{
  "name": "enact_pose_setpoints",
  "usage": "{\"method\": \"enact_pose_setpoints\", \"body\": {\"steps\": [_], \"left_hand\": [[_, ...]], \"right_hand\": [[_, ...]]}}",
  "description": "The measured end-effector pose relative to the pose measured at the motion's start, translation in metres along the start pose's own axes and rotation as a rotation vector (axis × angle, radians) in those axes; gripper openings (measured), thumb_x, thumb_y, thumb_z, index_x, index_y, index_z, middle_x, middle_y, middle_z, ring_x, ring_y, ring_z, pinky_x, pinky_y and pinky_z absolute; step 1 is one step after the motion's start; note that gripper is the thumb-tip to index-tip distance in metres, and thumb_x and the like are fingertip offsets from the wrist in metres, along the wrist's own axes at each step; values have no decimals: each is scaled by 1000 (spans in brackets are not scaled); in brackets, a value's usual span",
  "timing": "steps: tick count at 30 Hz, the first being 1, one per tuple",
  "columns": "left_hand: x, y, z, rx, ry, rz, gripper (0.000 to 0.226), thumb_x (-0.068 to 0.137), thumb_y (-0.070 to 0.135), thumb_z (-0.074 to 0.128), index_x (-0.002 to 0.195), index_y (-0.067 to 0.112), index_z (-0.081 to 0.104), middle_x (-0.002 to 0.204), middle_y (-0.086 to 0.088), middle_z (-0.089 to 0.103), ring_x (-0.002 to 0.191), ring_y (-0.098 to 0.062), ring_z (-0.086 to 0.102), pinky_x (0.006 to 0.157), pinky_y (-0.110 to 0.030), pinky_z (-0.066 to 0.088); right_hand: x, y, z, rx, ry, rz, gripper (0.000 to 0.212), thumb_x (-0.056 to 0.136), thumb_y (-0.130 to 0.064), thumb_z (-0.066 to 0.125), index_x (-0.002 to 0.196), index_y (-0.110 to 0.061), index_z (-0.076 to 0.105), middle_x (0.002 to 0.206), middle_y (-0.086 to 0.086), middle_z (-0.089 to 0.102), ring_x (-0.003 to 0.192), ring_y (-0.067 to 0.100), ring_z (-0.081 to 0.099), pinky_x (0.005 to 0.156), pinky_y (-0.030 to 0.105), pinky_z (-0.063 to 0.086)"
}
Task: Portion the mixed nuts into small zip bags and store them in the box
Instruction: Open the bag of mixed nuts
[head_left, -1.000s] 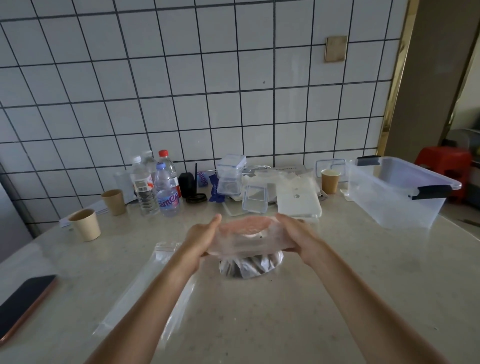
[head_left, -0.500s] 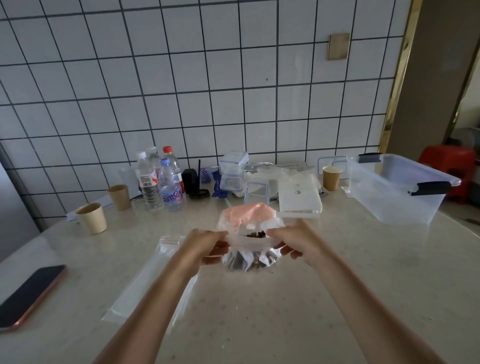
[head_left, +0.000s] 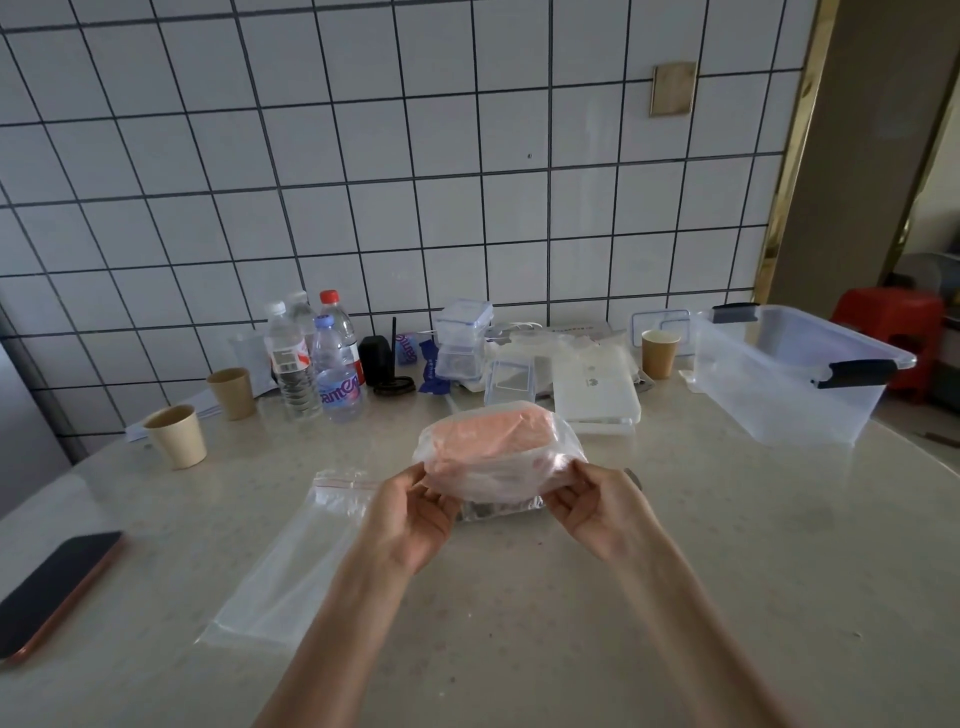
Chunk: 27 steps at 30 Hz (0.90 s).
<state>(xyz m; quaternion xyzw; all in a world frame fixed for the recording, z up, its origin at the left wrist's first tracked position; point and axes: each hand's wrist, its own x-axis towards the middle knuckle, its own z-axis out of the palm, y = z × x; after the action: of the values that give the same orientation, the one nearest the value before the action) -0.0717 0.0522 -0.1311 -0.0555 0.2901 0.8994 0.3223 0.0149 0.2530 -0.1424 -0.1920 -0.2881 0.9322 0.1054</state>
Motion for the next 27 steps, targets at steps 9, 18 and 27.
{"method": "enact_pose_setpoints", "body": {"steps": [9, 18, 27], "left_hand": [[10, -10, -2, 372, 245, 116, 21, 105, 33, 55, 110, 13, 59, 59, -5, 62, 41, -16, 58, 45, -28, 51], [16, -6, -3, 994, 273, 546, 14, 103, 38, 59, 114, 38, 67, 87, 11, 73, 55, -6, 71, 55, -32, 60], [25, 7, 9, 619, 386, 189, 23, 101, 25, 50, 86, 15, 65, 68, -8, 73, 70, -24, 66, 65, -35, 52]], "right_hand": [[-2, 13, 3, -300, 123, -80, 33, 106, -18, 41, 121, -1, 65, 104, 24, 74, 86, 32, 68, 82, 46, 56], [-4, 11, 9, -1042, 96, -572, 52, 95, -52, 68, 138, -28, 53, 83, 2, 76, 58, 19, 69, 59, 29, 57], [23, 4, 9, -902, 193, -380, 35, 102, -37, 50, 74, -20, 61, 51, -9, 39, 49, 11, 41, 56, 27, 38]]}}
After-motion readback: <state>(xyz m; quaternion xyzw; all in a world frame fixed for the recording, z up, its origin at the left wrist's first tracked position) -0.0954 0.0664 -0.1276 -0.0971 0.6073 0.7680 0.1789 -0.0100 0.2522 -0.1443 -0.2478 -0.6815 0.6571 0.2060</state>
